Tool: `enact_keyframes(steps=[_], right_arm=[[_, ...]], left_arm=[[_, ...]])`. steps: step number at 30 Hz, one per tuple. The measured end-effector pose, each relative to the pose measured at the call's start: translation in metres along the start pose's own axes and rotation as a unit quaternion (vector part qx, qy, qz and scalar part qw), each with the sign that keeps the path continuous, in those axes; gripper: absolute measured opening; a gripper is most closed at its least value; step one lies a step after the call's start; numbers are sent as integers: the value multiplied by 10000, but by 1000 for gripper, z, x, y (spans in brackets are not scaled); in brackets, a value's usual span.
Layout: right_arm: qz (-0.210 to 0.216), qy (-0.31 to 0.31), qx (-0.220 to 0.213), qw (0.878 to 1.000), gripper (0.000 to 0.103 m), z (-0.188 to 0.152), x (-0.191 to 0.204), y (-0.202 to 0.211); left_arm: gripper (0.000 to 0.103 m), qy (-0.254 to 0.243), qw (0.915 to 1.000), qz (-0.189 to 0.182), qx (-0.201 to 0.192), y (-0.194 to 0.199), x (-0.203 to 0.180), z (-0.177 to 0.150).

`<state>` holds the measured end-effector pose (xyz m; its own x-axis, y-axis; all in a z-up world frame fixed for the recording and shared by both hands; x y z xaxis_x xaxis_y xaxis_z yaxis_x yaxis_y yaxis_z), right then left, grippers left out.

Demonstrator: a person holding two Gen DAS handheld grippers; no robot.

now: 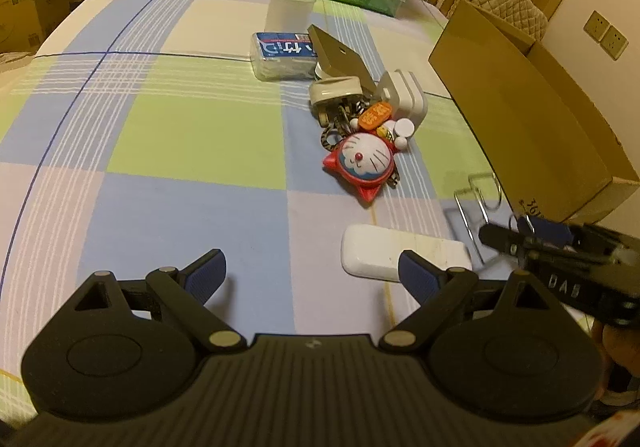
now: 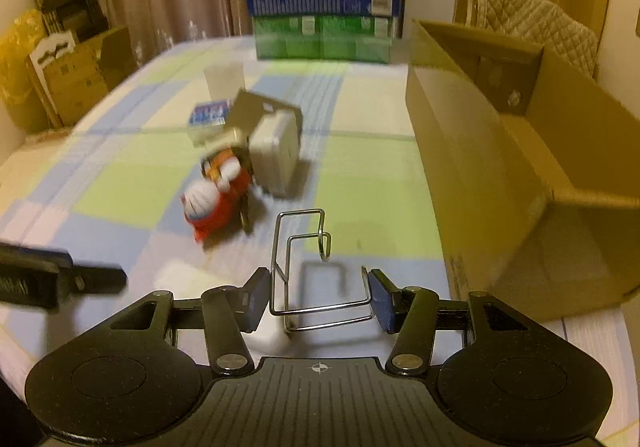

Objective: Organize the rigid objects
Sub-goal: 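Lift the wire holder with the right gripper while the left gripper grasps the white power bank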

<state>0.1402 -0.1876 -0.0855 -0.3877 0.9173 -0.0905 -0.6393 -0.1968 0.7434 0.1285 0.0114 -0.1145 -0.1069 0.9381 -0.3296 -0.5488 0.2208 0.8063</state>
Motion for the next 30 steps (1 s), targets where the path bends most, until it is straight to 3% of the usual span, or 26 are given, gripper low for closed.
enact_keyframes(steps=[6,11,16,22,24,28,30], right_arm=[[274,-117,217,9993,49,-25,3,3],[1332,-379,208,9901,49,-26,30,5],[947,-620,146,9935,48,-30,14,9],[715,-726,121,9947,48,-37,-4,12],[697,-732,90,9948,48,-40,-5,13],[650,-722,-6,9953,49,-42,-6,13],[636,-677,-41,9957,49,-41,-5,11]], left_arm=[[91,26,10000,76,-9,1,3,-2],[91,89,9999,123,-75,4,7,1],[89,24,9999,148,-48,-3,2,-2],[62,-324,9993,159,-27,-29,-22,-13],[60,-404,9990,184,-96,-35,-28,-15],[42,-717,9967,298,-238,-41,-41,-18],[41,-947,9945,375,-260,-43,-46,-20]])
Point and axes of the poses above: each gripper's, at about its wrist camera, not at the fingertips, and y roughly against the way its jaws point, x to its left, z to its top, the point moved 7 cm from there along -y, roughly the way its jaws point, and after that the axes turned 10 degrees about y, right-handed, at the moved point
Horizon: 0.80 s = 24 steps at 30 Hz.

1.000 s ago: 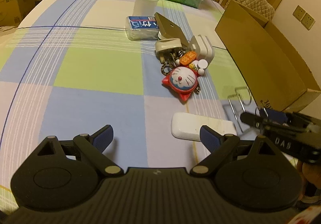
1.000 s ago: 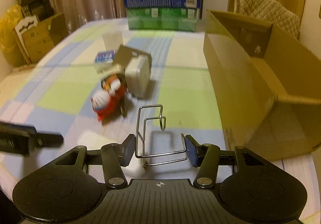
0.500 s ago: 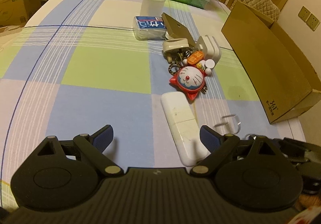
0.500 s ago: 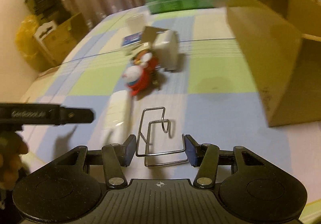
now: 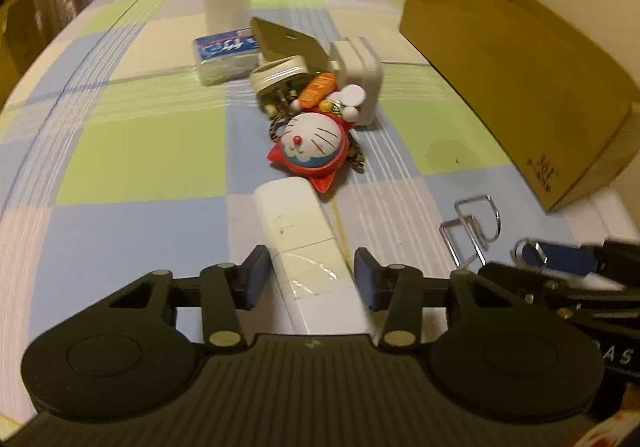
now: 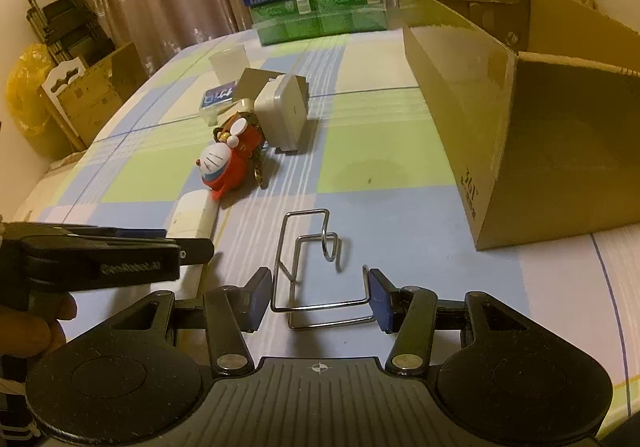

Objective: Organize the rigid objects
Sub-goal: 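Lift the wire holder with the right gripper while the left gripper grasps the white power bank, then carry the power bank and wire holder in both grippers over the cardboard box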

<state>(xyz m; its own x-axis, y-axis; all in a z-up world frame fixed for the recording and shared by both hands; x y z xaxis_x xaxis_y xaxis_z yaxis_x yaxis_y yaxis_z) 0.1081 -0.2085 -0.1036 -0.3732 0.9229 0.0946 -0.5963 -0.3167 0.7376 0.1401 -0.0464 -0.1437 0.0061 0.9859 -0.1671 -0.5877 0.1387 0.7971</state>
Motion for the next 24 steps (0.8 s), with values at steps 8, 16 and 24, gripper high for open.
enact_keyframes(steps=[8,16,24], right_arm=[[-33,-9,-79,10000,49,0,1,-2],[-20,-61,-113,9999,49,2,-2,-6],[-35,-33,-180,9998,48,3,0,-4]], left_arm=[[37,-347,9993,153,65,3,5,-5],[36,-320,9993,193,-58,-1,3,-1],[35,-221,9995,182,-90,6,8,-2]])
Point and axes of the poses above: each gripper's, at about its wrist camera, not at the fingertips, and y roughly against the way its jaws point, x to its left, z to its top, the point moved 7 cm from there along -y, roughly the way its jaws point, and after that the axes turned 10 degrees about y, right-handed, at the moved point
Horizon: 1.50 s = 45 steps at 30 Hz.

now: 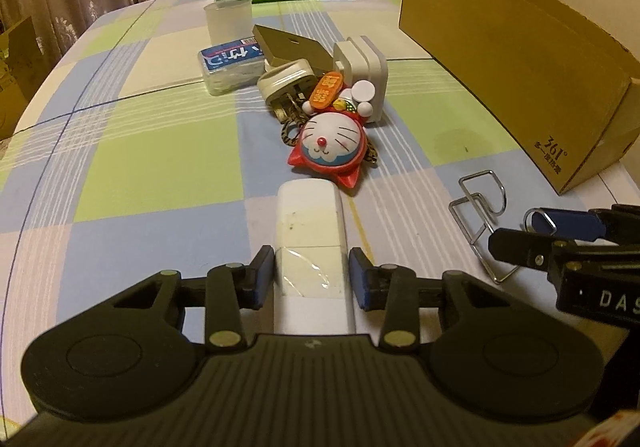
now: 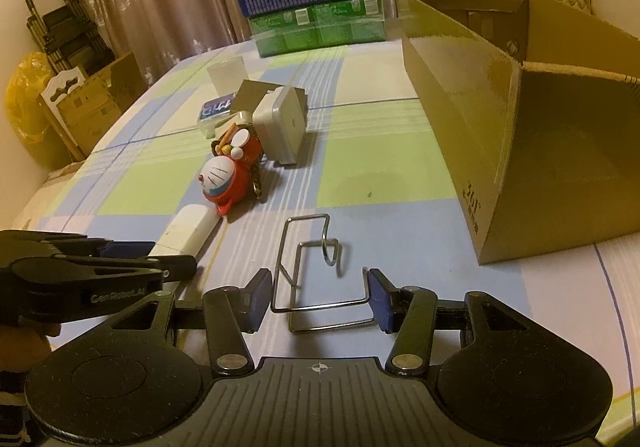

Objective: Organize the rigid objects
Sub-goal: 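Carry the power bank and wire holder in both grippers over the cardboard box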

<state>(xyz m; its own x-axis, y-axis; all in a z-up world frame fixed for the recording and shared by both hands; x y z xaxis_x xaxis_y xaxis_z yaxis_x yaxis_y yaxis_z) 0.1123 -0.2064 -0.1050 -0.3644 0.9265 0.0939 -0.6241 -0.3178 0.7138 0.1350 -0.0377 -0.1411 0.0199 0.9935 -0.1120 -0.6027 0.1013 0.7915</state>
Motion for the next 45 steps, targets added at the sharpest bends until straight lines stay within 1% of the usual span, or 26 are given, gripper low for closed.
enact_keyframes(steps=[3,7,13,20,25,29,34,37,39,41,45], right_arm=[[4,17,-36,10000,48,1,1,1],[5,29,-77,10000,48,4,3,2],[-8,58,-225,9997,48,15,6,8],[-64,101,-567,9983,48,40,9,24],[-257,141,-916,9954,48,70,2,46],[-456,106,-1258,9910,48,96,-14,67],[-868,-94,-1461,9854,48,116,-61,89],[-1120,-254,-1426,9831,48,118,-101,96],[-1257,-320,-1367,9821,48,115,-124,96],[-1333,-420,-1280,9819,48,111,-146,93],[-1378,-630,-1093,9824,48,100,-182,87]], left_arm=[[35,108,9999,20,4,5,4,0],[35,178,9998,25,-96,16,8,4],[35,229,9993,-33,-287,31,7,20],[35,142,9982,-147,-570,52,-3,48],[35,27,9962,-311,-808,69,-22,76],[35,-143,9935,-524,-1002,84,-49,100],[35,-364,9877,-1001,-1142,92,-104,128],[35,-493,9839,-1287,-1135,88,-141,137],[35,-541,9816,-1510,-1040,81,-166,141],[35,-556,9793,-1726,-895,70,-190,142],[35,-596,9770,-1934,-667,53,-227,136]])
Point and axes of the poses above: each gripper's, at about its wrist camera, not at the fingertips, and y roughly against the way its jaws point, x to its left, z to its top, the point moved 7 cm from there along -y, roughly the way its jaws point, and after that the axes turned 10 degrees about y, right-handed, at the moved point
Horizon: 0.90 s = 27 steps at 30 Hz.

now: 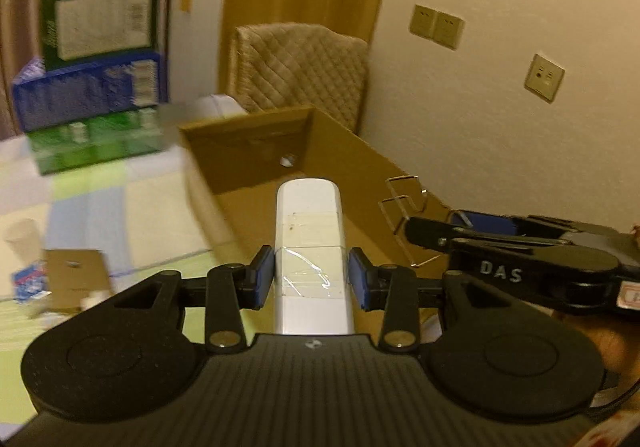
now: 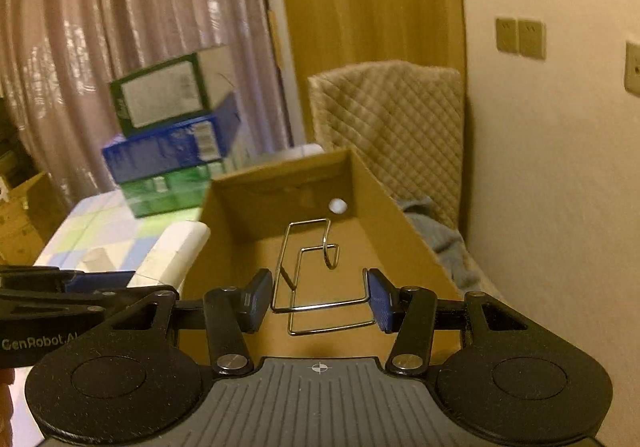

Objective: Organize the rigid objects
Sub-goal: 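Carry the power bank and wire holder in both grippers over the cardboard box, then open the left gripper to drop the power bank while the right gripper releases the wire holder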

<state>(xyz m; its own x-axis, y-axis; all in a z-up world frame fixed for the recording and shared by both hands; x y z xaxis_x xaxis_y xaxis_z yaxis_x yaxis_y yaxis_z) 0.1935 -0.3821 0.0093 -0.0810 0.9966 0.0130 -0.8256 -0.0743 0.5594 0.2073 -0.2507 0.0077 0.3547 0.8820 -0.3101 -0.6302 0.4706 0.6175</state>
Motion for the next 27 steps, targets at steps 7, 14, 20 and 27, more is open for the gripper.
enact_keyframes(steps=[7,14,20,27], right_arm=[[-42,-206,212,9996,48,-17,-28,-16],[0,-368,265,9990,48,-26,-36,-21],[3,-409,299,9987,48,-29,-36,-26],[9,-428,308,9986,48,-30,-34,-26]], left_arm=[[35,-202,9996,-8,173,-29,-19,-8],[35,-258,9993,29,284,-42,-17,-7],[35,-306,9989,40,355,-49,-15,-11],[41,-229,9994,69,247,-42,-10,-8]])
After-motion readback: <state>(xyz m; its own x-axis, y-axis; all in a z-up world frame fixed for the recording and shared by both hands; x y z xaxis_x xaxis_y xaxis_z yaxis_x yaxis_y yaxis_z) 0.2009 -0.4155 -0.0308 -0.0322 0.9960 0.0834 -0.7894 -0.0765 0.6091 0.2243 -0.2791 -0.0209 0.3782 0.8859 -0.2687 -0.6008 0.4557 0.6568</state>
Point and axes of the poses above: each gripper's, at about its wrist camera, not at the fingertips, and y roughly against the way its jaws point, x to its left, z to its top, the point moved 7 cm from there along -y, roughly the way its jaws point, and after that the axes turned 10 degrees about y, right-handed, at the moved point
